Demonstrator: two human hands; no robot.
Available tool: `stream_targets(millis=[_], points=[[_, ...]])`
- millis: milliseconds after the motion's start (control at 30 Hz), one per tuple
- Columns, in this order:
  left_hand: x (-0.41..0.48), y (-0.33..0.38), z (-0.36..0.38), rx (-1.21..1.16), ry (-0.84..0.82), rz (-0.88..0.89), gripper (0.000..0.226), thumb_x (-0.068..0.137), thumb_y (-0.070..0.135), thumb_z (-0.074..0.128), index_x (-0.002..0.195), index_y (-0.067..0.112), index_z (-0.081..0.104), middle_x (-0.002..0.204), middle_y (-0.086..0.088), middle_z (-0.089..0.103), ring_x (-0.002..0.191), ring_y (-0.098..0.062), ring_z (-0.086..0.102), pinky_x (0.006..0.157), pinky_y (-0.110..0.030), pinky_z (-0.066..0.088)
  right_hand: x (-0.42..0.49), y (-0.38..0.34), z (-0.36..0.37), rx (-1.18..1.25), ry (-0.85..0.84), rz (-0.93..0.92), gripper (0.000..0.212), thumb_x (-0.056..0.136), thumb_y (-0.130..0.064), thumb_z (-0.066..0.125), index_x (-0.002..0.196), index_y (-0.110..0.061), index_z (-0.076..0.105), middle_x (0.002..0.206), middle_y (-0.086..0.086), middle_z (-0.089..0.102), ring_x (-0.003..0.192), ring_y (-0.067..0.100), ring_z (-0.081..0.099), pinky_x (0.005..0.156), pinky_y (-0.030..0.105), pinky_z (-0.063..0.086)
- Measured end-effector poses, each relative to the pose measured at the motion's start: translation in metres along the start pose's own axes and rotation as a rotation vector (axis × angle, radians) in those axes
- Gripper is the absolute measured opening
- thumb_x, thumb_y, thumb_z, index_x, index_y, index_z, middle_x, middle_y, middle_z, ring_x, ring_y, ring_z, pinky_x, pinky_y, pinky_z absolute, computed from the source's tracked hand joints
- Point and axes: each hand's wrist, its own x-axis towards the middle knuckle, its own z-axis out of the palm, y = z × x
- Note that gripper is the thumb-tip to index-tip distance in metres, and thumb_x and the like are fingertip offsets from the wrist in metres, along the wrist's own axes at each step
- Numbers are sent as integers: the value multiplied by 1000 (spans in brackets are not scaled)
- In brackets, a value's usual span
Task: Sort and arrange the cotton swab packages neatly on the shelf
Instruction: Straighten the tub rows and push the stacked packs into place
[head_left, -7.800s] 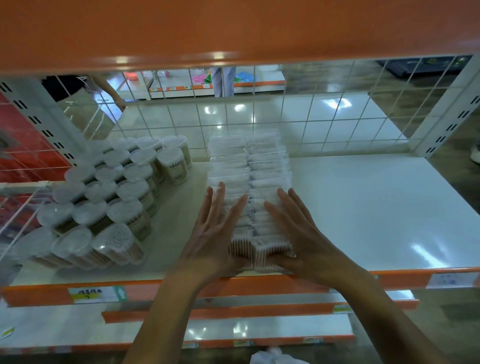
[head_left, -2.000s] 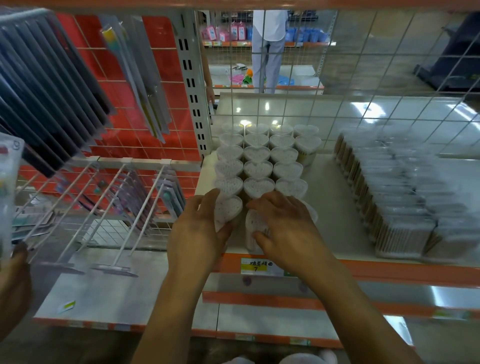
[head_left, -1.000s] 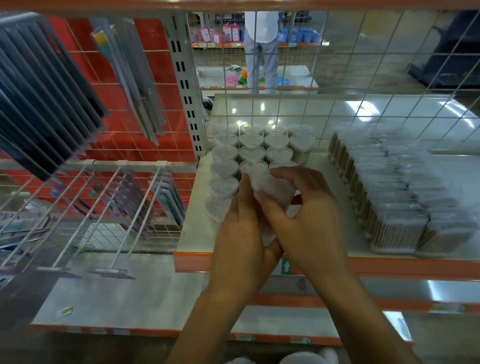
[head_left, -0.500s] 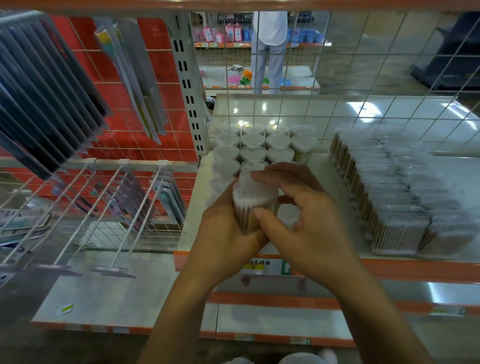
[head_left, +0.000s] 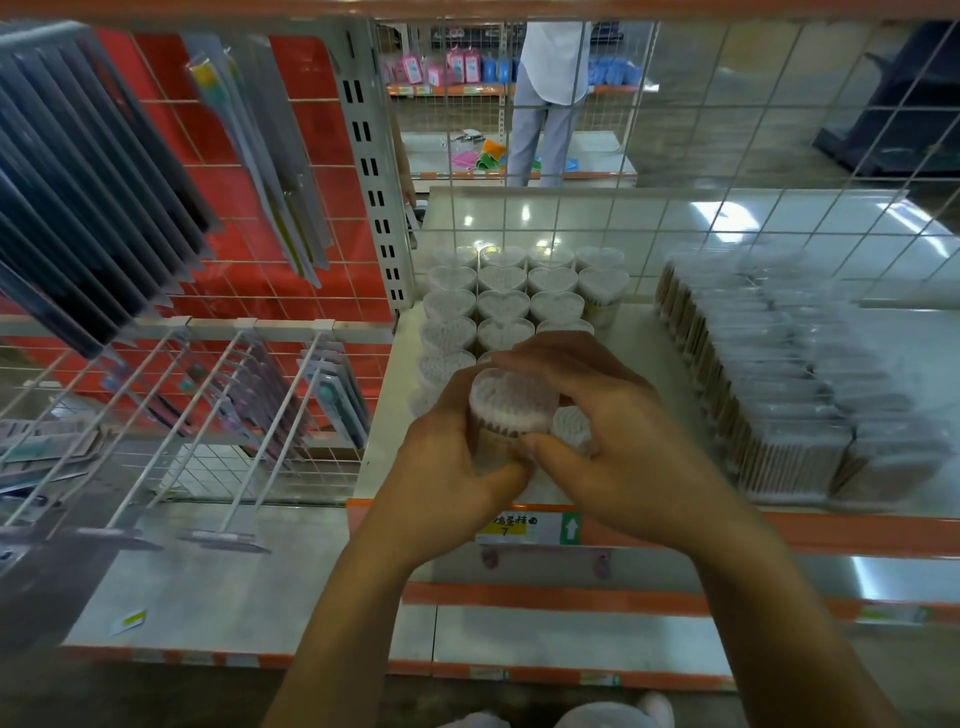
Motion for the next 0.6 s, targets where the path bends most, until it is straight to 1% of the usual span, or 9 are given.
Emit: stream_targets(millis=[67,100,167,233,333,433,533,600], points=[[0,0,2,66,32,25,53,73,29,67,123,32,48,108,17,62,99,2,59,83,-18,50,0,4,2,-55,37,31,51,76,-28,58,127,-27,54,120,-8,48,116,8,45,95,5,30],[0,-1,3,108,53,41,51,74,31,67,122,31,49,108,17,62,99,2,59,82,-17,49,1,6,3,-78,58,45,51,75,-30,58,126,-26,54,120,-7,48,115,9,45,93,5,29],[0,-5,5,211,101,77,50,75,34,66,123,28,53,110,12,63,100,-2,58,84,-21,49,0,10,7,-118,100,60,51,74,-32,60,123,-24,56,118,-4,50,112,14,49,90,11,32],[1,-9,6,333,149,93,56,74,39,64,127,22,53,115,6,63,105,-11,56,88,-27,49,0,14,11,-153,134,72,50,73,-33,62,121,-22,57,115,-1,52,108,19,52,87,19,36],[1,-14,8,474,204,134,68,72,46,58,132,15,51,114,-2,63,104,-19,55,85,-25,43,0,19,18,-194,163,86,50,72,-34,63,119,-19,59,115,2,54,104,23,56,82,24,41],[1,-17,11,576,223,166,70,73,45,55,135,15,48,112,-5,63,104,-21,53,84,-25,40,-1,26,26,-214,175,78,45,72,-30,68,114,-16,61,114,3,57,101,23,59,78,25,44],[1,-21,12,682,239,202,62,74,44,51,129,16,55,111,-7,64,102,-26,55,84,-31,46,-1,31,34,-233,187,97,43,71,-24,76,110,-15,61,111,2,59,96,20,60,73,22,41],[1,-24,14,723,250,214,58,74,40,56,126,15,58,109,-9,64,100,-27,55,82,-34,49,0,35,40,-238,203,100,41,69,-24,76,106,-14,61,105,1,61,91,21,60,70,21,39]])
